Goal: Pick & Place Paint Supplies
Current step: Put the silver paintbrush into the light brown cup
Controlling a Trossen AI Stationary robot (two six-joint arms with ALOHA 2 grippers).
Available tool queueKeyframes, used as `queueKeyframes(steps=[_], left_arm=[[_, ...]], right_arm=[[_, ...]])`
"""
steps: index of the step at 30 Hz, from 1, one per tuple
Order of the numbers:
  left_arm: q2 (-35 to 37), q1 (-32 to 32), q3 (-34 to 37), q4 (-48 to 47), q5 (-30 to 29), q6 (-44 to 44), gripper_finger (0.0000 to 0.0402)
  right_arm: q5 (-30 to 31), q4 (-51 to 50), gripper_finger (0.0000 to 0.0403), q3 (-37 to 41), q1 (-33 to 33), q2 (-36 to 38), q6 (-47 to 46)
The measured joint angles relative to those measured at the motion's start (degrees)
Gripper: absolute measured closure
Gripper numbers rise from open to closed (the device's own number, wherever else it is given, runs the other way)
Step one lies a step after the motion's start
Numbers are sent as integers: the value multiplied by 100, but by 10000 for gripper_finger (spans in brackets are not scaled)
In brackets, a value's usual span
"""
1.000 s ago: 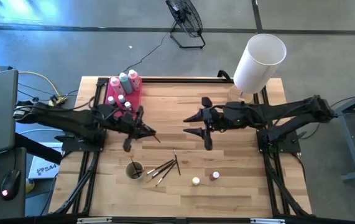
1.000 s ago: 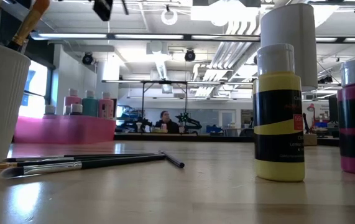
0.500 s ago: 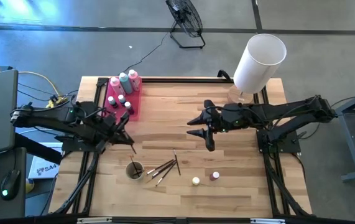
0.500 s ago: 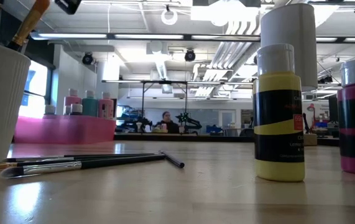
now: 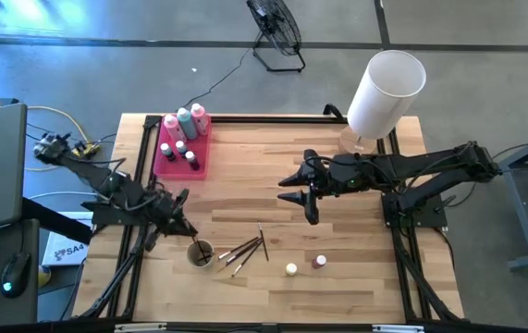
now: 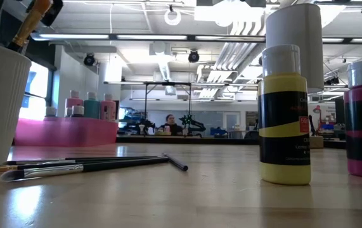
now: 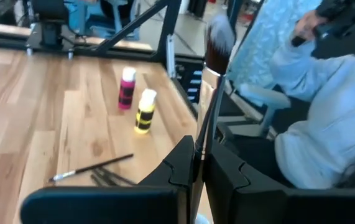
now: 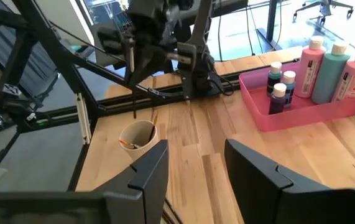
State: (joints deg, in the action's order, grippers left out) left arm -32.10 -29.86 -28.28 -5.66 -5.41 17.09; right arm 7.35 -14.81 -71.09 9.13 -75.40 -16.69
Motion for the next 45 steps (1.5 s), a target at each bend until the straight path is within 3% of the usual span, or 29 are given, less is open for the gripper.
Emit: queueKeyframes(steps=[7,13,28,45], left_arm=[[-82,-882,549,548,-1376,444,381],[-451,-1212,817,963,-1779,819,381],[-2076,-1302,827,1758,-1469,1211,381],[-2179,-1293,827,1794,-1316,1338,369]], right_arm=[[0,2,251,0,4,0,-2],[0,2,251,0,4,-2,-2],[0,2,251,0,4,-2,-2],[-2,-1,251,0,4,-2,19]])
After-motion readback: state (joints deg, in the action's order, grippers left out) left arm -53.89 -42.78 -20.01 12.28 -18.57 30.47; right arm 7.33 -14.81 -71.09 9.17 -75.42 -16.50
